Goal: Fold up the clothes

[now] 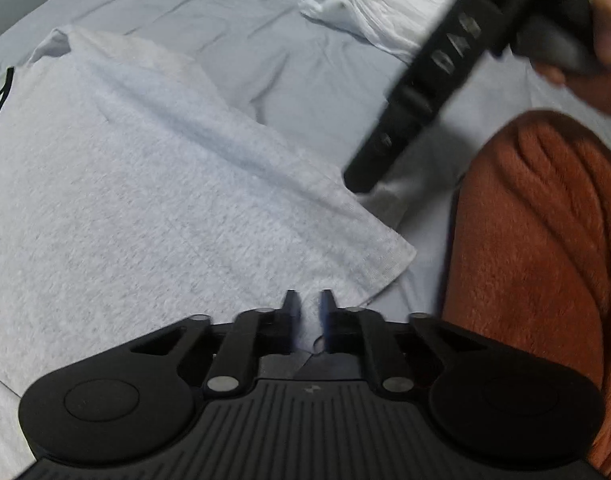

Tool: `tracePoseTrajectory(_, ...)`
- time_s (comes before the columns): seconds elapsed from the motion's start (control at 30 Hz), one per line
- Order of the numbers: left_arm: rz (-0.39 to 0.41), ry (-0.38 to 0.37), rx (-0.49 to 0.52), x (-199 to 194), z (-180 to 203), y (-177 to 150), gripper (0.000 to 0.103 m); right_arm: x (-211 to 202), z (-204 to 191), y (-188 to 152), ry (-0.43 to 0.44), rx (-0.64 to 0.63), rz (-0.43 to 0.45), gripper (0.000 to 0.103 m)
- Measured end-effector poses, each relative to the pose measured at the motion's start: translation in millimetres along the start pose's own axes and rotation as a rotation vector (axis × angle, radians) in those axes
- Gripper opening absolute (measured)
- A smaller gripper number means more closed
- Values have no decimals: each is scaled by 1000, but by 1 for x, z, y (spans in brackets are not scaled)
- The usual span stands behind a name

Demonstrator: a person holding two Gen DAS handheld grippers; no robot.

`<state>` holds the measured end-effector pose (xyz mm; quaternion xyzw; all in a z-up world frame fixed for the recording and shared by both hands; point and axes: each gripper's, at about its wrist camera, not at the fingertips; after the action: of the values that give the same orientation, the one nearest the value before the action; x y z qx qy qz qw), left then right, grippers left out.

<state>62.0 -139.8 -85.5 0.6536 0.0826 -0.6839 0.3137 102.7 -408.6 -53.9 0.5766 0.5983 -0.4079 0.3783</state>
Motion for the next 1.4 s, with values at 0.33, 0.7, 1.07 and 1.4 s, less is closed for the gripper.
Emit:
tracePoseTrajectory(0.33,55,3,-204,-30,-32,-35,3,11,-5,-3,60,-27,-18,43)
tracePoseTrajectory(0.7,75,-26,-423,-31,-64,-65,3,41,-38,3,79,-9,-30,37)
tracePoseTrajectory(1.07,57,-7,-419,-29,-62,-63,3,73,-55,9,126,60,-63,12)
tracePoseTrajectory(1.4,40,-29,-345,-30,-42,-53,3,25,-51,-3,-11,-21,-31,2)
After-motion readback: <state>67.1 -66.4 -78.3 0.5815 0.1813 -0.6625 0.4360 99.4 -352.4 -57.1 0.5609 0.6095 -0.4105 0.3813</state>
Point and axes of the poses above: each gripper's, at about its wrist camera, not at the fingertips, and x roughly the way its jaws point, z to its right, y to its top, and after that the axes turned 8 degrees about -z, right-handed
